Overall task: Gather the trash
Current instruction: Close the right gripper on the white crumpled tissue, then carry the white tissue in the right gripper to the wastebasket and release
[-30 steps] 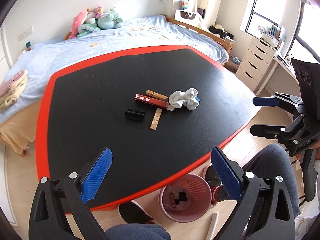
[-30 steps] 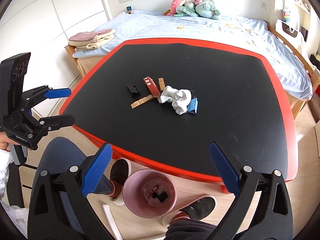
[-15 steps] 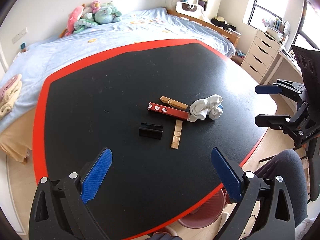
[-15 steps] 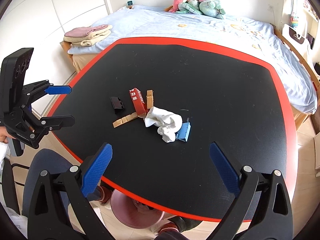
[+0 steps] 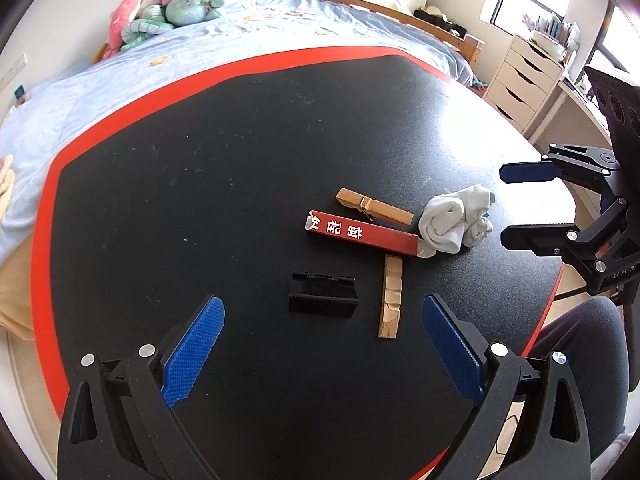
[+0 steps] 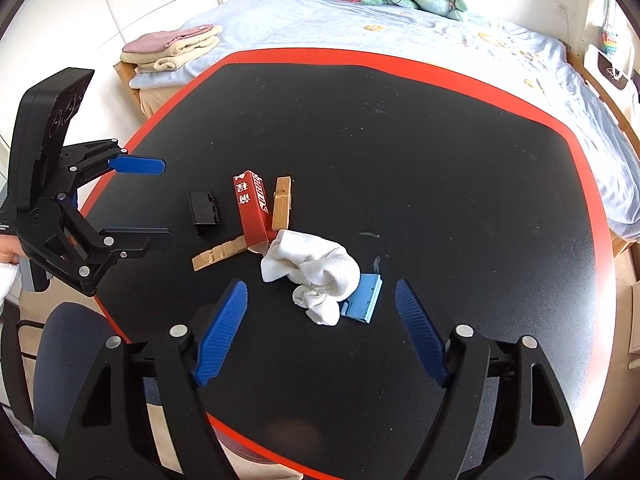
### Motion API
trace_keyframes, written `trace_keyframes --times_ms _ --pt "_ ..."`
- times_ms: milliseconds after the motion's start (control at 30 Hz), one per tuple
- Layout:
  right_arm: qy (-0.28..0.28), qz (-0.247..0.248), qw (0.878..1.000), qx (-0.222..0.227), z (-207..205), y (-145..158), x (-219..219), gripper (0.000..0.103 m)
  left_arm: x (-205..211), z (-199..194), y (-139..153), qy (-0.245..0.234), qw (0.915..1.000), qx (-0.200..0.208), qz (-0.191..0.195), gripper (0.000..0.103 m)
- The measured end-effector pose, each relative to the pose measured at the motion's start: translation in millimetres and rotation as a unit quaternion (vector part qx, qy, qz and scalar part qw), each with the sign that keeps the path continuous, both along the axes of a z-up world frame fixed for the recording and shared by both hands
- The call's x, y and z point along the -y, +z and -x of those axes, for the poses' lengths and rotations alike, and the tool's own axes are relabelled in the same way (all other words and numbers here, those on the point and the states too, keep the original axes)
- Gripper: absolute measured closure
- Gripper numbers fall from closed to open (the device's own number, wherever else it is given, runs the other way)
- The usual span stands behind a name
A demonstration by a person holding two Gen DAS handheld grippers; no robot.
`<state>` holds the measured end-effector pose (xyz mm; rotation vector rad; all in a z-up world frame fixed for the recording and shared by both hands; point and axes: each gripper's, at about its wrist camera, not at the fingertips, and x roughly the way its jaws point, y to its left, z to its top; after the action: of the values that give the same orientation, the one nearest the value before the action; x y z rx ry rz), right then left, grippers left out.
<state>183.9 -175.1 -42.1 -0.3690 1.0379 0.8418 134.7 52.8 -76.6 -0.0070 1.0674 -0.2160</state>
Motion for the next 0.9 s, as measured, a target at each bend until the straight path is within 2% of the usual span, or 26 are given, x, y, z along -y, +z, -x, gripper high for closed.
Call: trace_keyframes --times_ms 167,300,467,533,567,733,900 --pt "0.004 0.002 1.000 -0.004 -4 -6 -5 0.045 -3 -4 -9 -0.002 1.0000 -0.005 0.003 0.011" --pt "0.007 0.003 1.000 -0.007 -5 -10 -7 0.054 -3 -5 -15 -0.005 1.0000 -0.007 0.000 0.022" --pt "0.008 0.003 1.000 -0.008 -6 -13 -8 0.072 -6 -7 -21 -0.006 0.9999 -0.007 -0.004 0.043" --pt "0.008 0.003 1.000 -0.006 -6 -13 -8 0.075 -5 -7 -20 -0.007 0.9999 -0.005 -0.007 0.057" --pt "0.007 0.001 1.000 -0.006 -6 -13 -8 0.075 -5 -7 -19 -0.007 0.9999 -0.006 -0.006 0.061" --pt "0.007 -0.002 1.000 -0.001 -4 -12 -6 0.084 -5 -6 -18 -0.003 0.9999 -0.006 -0.012 0.063" --pt "0.005 -0.006 1.000 0.005 0 -6 -3 0.089 -2 -3 -11 0.007 0.9999 -0.001 -0.012 0.063"
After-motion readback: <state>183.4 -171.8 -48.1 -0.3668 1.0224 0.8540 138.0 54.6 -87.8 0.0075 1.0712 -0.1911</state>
